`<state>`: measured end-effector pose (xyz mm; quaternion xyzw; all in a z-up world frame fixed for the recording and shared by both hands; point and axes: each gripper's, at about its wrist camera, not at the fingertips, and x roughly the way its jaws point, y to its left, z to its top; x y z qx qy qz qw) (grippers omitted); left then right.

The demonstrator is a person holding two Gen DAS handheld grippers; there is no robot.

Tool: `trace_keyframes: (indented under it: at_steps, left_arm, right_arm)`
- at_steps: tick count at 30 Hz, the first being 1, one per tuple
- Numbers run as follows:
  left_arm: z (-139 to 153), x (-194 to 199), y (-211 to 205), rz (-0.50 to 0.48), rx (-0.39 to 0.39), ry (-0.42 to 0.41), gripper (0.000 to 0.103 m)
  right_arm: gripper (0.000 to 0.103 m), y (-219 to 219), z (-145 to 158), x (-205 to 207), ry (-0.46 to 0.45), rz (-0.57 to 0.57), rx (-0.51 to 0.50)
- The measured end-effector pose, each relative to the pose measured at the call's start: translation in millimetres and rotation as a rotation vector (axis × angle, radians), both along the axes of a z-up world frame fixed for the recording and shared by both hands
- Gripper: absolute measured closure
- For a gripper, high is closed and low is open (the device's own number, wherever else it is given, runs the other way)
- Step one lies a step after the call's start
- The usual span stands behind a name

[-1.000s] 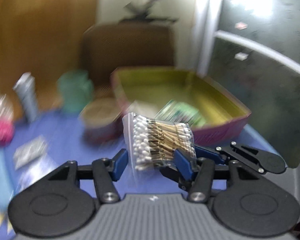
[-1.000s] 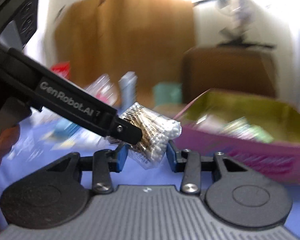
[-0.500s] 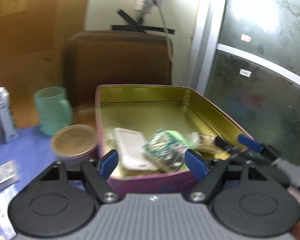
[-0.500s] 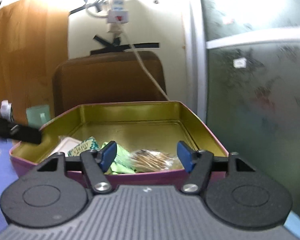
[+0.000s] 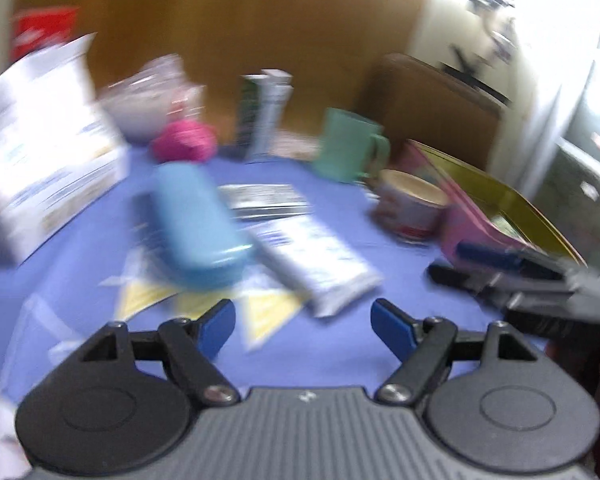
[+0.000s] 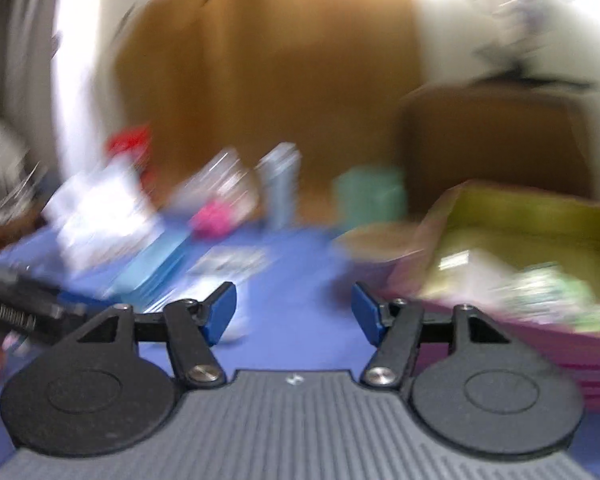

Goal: Organize soft objects
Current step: 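Grasp the white printed packet with the right tool, then carry the white packet into the pink tin and open the right tool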

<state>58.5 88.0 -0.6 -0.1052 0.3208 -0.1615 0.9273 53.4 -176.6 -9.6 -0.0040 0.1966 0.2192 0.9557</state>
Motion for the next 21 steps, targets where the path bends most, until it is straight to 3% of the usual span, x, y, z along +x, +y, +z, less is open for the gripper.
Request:
trace_keyframes:
  at_steps: [5,7,9,12,18,21]
  left_arm:
    - [-1.6,-1.8,33.1,0.052,-0.074,0.017,0.026]
    - [-0.7,0.5,35.9,0.046,-0.103,0.028,0.026]
    - [-2.1,3.3,33.9,0.031,-0.117,0.047,0.026]
    - [-3.8,11.6,19.0,-0.01,-0.12,0.092,0.026]
    - [-10.9,25.6,-26.0,-0.139,-0.189,0.173,0.027]
    - [-11.3,28.3,-60.1,-0.218,-0.158,0.187,0.043]
  right_arm:
    - [0.018,53.1,-17.3,46.2,0.136,0.119,-0.103]
    - [0.018,65.2,-20.4,61.5,0.182,0.137,-0.117]
    - [0.026,73.6,-25.9,64.0,0.225,0.137,-0.127]
    - [0.032,69.1,-24.4,54.7,0.215,0.139,-0.114]
    - [0.032,30.3,-24.1,17.3,0.236,0.119,-0.015]
    - [0.032,17.0,-27.0,-2.5,0.226,0.113,0.021]
